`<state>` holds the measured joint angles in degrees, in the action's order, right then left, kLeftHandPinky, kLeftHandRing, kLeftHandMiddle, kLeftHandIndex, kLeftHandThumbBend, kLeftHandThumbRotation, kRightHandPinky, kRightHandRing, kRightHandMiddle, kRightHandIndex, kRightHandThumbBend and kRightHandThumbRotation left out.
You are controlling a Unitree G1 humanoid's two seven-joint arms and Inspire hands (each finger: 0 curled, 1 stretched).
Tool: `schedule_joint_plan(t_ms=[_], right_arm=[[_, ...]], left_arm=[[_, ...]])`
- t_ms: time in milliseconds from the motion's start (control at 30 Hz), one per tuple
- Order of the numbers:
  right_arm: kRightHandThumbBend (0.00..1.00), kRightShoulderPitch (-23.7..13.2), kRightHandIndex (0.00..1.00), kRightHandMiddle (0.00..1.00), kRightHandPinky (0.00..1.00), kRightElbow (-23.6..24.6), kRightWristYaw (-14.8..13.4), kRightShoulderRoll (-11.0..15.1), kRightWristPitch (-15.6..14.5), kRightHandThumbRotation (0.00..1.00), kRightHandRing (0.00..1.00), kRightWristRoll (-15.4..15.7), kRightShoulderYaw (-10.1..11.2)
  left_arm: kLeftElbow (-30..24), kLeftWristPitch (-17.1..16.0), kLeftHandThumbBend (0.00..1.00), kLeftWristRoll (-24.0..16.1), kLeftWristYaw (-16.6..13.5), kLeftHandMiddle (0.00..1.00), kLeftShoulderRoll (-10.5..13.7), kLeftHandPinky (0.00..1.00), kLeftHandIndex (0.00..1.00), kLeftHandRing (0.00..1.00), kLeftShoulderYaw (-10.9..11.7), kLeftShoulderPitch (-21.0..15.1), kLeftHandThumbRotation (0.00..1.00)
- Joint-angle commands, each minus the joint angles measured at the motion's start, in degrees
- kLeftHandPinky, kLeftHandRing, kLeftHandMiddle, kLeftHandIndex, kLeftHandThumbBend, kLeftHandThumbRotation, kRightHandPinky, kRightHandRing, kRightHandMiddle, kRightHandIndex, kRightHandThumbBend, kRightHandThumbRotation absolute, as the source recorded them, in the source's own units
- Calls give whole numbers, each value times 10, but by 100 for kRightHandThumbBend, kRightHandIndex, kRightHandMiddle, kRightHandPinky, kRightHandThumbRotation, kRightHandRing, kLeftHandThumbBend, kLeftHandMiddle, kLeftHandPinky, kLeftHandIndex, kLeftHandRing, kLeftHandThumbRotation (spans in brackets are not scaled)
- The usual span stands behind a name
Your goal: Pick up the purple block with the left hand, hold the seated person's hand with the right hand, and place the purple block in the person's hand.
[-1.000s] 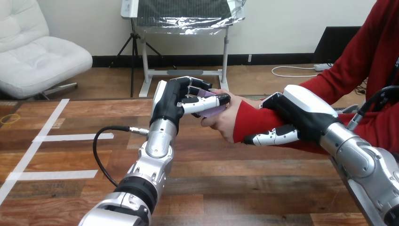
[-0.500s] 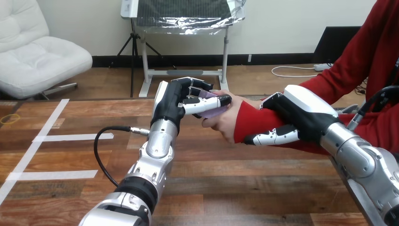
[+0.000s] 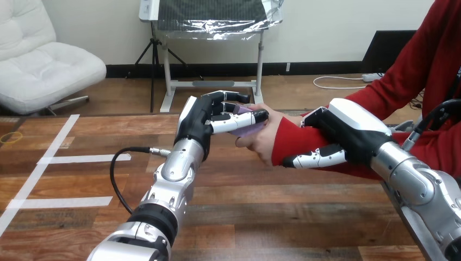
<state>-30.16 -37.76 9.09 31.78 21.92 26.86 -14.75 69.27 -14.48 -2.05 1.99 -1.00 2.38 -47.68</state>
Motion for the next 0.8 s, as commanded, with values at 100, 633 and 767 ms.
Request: schedule_joint_plan(t_ms=[100, 633, 767], right_arm=[[76, -50, 44, 40, 30, 17, 0, -14, 22, 48, 34, -21, 14], [89, -36, 60, 54, 38, 42, 15, 10, 7, 64, 47, 2, 8], [94, -34, 65, 60, 43, 40, 13, 14, 11, 70, 53, 9, 8]], left_arm=[[-39, -9, 69, 11, 32, 74, -10, 63, 73, 71, 1, -7, 47], [-116, -49, 65, 3, 46, 78, 12, 71, 77, 77, -1, 47, 75], [-138, -62, 70, -2, 48, 79, 19, 74, 78, 78, -3, 62, 82]])
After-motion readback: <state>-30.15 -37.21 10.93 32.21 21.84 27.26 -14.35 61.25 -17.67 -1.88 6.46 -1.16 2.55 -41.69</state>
